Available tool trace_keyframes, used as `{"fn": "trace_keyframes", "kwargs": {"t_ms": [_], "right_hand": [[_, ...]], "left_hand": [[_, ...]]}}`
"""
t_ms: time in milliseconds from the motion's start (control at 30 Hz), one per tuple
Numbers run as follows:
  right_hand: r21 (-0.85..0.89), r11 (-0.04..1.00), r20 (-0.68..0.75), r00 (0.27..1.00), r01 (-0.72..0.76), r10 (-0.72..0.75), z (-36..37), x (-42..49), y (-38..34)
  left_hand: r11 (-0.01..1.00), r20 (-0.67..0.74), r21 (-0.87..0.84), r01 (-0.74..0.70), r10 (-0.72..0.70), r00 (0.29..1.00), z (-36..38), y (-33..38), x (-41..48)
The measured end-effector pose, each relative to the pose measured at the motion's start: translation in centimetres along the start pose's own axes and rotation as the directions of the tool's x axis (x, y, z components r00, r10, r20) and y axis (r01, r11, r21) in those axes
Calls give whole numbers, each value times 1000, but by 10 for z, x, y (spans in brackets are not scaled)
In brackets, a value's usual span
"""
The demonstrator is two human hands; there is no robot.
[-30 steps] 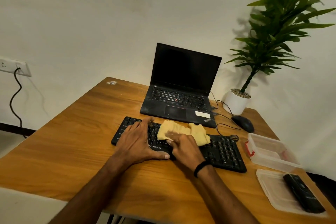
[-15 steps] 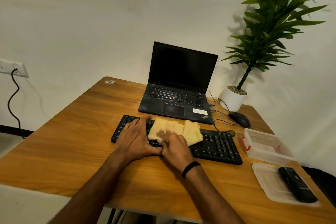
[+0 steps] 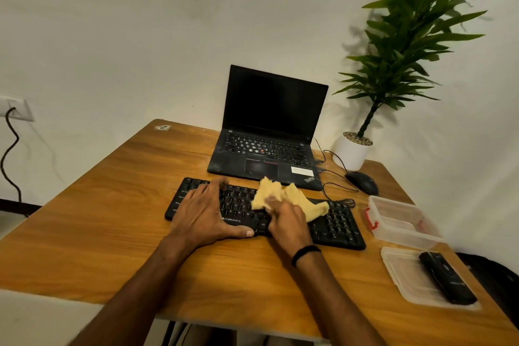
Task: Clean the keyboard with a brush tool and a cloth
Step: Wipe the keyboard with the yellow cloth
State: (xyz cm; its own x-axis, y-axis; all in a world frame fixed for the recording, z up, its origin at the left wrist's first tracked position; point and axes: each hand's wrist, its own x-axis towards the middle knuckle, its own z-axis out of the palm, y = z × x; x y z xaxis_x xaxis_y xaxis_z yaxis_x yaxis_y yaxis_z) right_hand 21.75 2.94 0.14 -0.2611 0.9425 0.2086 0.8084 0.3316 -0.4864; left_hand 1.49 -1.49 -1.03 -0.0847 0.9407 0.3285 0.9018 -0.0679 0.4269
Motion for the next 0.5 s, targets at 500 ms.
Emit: {"fn": "trace_keyframes", "kwargs": {"t_ms": [500], "right_hand": [[81,997,74,997,9,-15,-17,1,15]], "left_hand": [[1000,9,13,4,-4,1000,-1,2,1]]}}
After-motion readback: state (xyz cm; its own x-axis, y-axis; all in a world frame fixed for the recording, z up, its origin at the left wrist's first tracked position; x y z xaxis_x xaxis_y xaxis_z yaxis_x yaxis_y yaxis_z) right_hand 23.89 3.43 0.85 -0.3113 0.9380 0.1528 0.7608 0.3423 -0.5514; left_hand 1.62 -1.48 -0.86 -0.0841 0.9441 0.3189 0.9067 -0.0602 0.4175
